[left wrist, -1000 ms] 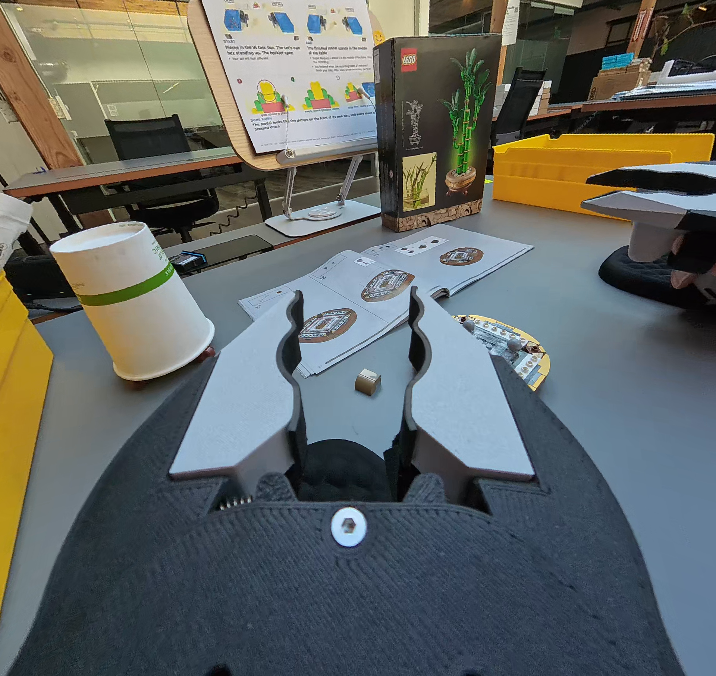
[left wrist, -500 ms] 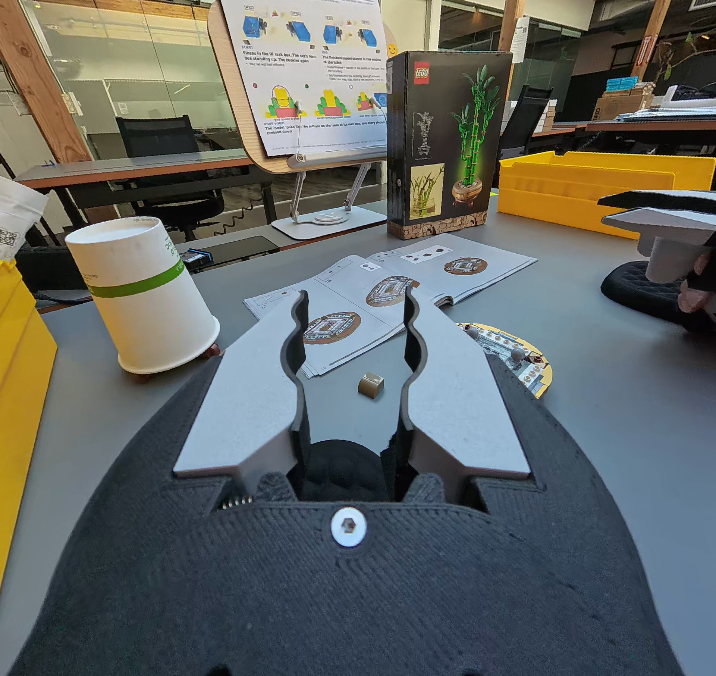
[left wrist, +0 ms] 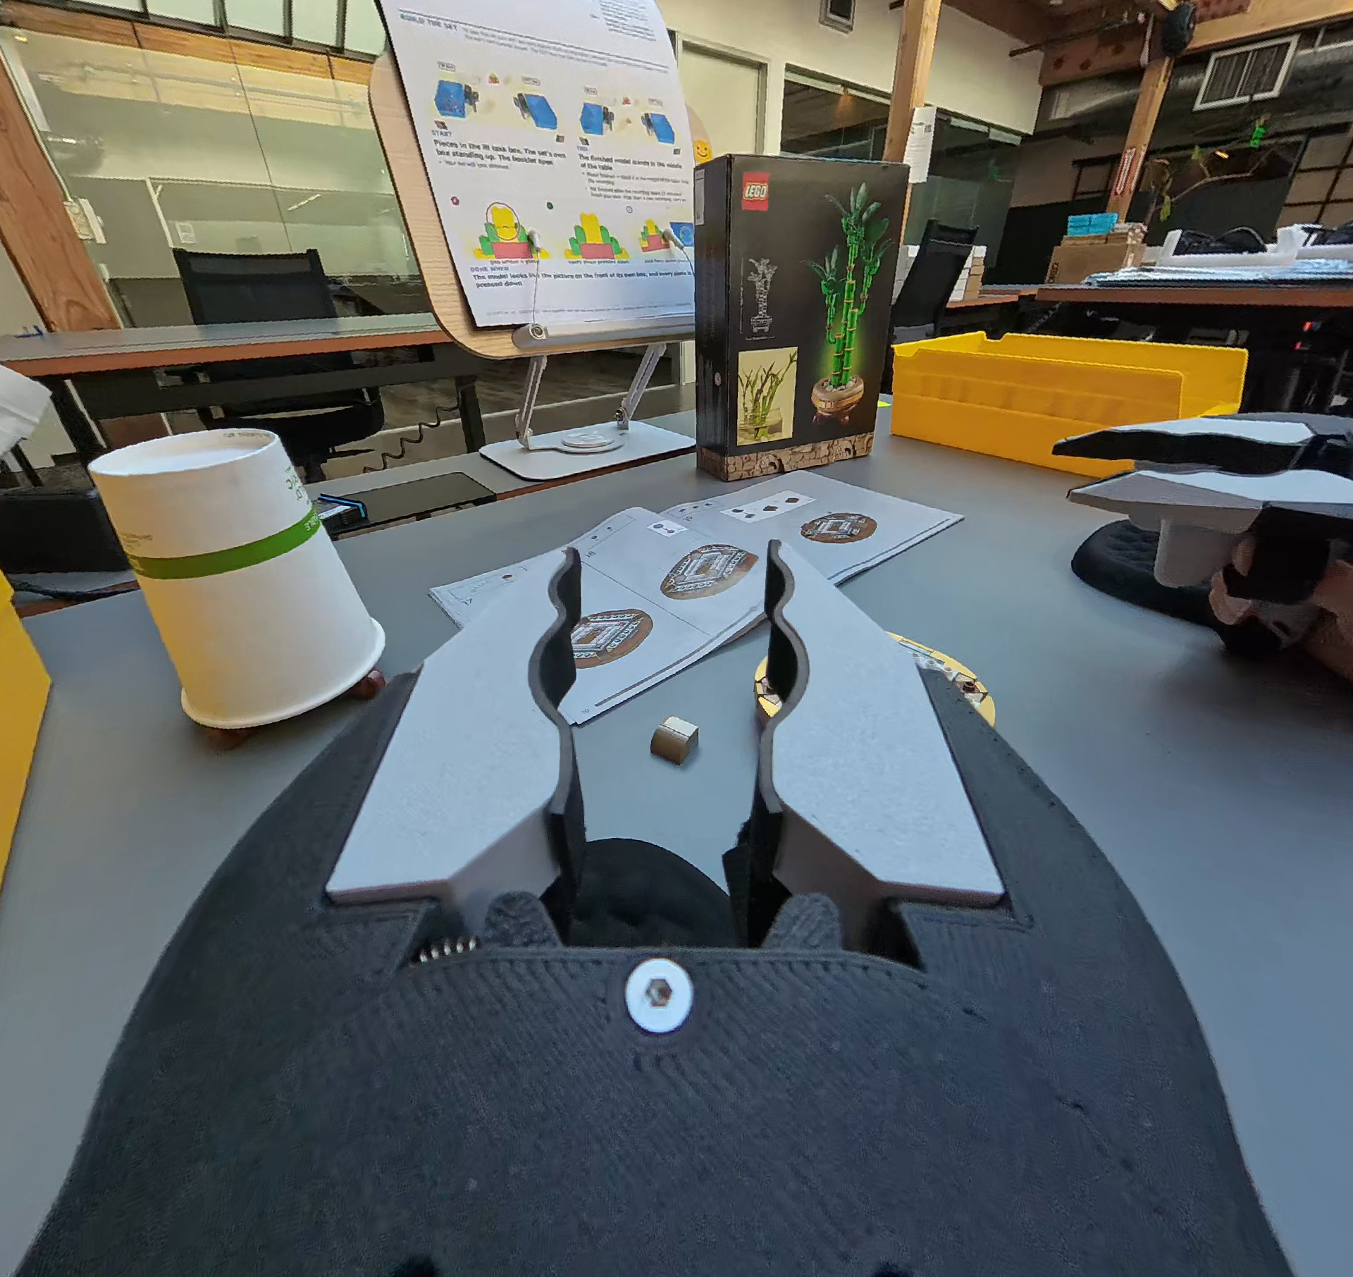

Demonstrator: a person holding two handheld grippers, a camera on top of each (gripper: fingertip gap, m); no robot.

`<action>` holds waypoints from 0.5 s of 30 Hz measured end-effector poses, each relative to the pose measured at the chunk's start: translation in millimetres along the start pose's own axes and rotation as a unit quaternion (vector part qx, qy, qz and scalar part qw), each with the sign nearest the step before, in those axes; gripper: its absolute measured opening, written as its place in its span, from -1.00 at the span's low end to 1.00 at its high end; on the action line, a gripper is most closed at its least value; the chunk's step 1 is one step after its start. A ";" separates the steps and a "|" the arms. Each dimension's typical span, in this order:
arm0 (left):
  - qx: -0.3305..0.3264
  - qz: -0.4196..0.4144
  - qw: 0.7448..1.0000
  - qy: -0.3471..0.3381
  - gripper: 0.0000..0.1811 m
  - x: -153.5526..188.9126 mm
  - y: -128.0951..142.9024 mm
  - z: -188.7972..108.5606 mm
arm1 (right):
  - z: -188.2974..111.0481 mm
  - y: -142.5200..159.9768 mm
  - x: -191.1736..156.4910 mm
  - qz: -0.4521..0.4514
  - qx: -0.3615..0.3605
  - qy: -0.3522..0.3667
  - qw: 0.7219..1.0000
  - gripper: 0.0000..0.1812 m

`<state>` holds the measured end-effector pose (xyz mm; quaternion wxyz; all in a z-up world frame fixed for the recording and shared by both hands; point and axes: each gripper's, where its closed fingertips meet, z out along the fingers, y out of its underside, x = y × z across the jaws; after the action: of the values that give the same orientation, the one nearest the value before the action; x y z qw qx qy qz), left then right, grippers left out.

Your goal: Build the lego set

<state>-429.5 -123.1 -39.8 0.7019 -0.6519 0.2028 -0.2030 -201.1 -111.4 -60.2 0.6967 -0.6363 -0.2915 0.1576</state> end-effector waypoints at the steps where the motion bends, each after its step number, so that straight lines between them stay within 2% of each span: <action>1: -0.001 0.004 1.000 0.002 -0.45 1.4 0.2 0.1 | 0.0 -0.1 -0.8 -0.002 0.000 -0.002 1.000 -0.53; 8: 0.020 0.000 1.000 0.002 -0.45 1.8 -5.7 -5.3 | 0.1 0.1 -4.9 -0.010 -0.002 -0.011 1.000 -0.53; 15: 0.015 -0.023 1.000 0.008 -0.47 -1.2 -3.6 -4.2 | 0.4 0.7 -11.6 -0.027 -0.005 -0.024 0.999 -0.53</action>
<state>-432.9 -126.2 -36.5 0.7047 -0.6445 0.1904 -0.2277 -210.3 -117.8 -63.3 0.6904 -0.6275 -0.3260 0.1527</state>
